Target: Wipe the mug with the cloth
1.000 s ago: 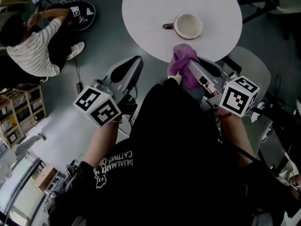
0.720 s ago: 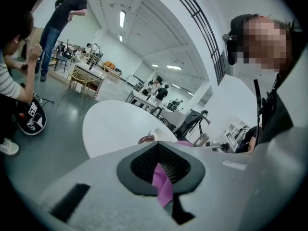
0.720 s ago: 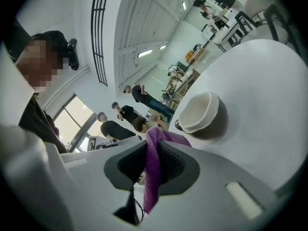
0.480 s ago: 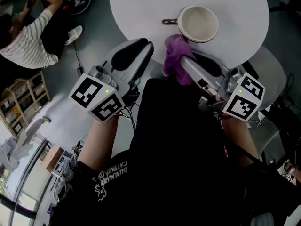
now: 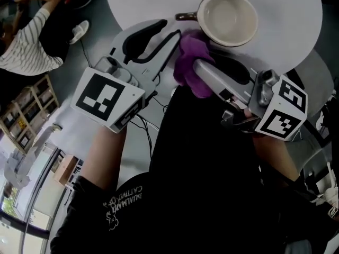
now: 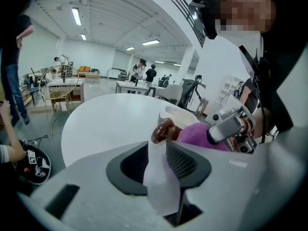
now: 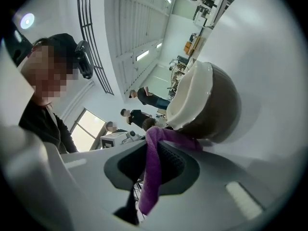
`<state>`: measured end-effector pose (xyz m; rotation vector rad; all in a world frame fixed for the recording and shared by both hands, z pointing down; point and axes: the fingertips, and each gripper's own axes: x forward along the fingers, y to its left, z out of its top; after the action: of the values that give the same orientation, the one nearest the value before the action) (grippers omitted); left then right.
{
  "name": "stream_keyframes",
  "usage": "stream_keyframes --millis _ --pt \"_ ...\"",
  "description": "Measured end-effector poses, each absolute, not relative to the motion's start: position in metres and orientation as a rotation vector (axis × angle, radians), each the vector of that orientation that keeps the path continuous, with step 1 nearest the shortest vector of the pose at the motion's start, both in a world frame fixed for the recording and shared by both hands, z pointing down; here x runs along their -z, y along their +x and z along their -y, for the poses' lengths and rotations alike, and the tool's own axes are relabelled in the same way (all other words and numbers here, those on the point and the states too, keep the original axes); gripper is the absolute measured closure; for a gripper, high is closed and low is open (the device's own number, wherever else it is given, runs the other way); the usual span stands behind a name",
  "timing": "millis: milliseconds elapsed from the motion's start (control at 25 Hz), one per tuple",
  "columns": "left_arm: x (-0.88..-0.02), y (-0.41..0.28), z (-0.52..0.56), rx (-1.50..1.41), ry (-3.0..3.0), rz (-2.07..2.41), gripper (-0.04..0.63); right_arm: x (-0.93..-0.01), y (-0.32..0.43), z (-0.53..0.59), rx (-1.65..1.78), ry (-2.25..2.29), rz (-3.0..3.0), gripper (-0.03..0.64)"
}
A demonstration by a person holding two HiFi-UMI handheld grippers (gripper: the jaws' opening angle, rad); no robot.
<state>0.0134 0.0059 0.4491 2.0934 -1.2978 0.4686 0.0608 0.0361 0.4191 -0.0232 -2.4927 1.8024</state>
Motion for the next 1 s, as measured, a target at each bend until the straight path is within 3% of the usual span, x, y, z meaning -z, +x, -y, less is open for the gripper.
stream_keyframes --millis 120,240,440,560,840,1000 --pt "-0.452 0.009 -0.002 -0.527 2.098 1.299 0.478 -0.418 0.061 -0.035 -1.862 0.001 2.457 0.558" --pt "-0.45 0.012 0.003 -0.562 2.153 1.294 0.41 -0.419 0.061 -0.034 -1.919 0.015 2.439 0.558" --pt "-0.45 0.024 0.009 -0.601 2.231 1.275 0.41 -0.423 0.062 -0.038 -1.938 0.006 2.406 0.558" --pt "-0.45 0.029 0.013 -0.598 2.242 1.258 0.417 -0.423 0.062 -0.039 -1.933 0.0 2.382 0.558" --pt "-0.443 0.038 0.013 -0.605 2.266 1.248 0.5 -0.42 0.061 -0.035 -1.983 0.036 2.353 0.558" --pt "-0.442 0.039 0.009 -0.643 2.27 1.211 0.502 -0.419 0.06 -0.036 -2.011 0.036 2.318 0.558"
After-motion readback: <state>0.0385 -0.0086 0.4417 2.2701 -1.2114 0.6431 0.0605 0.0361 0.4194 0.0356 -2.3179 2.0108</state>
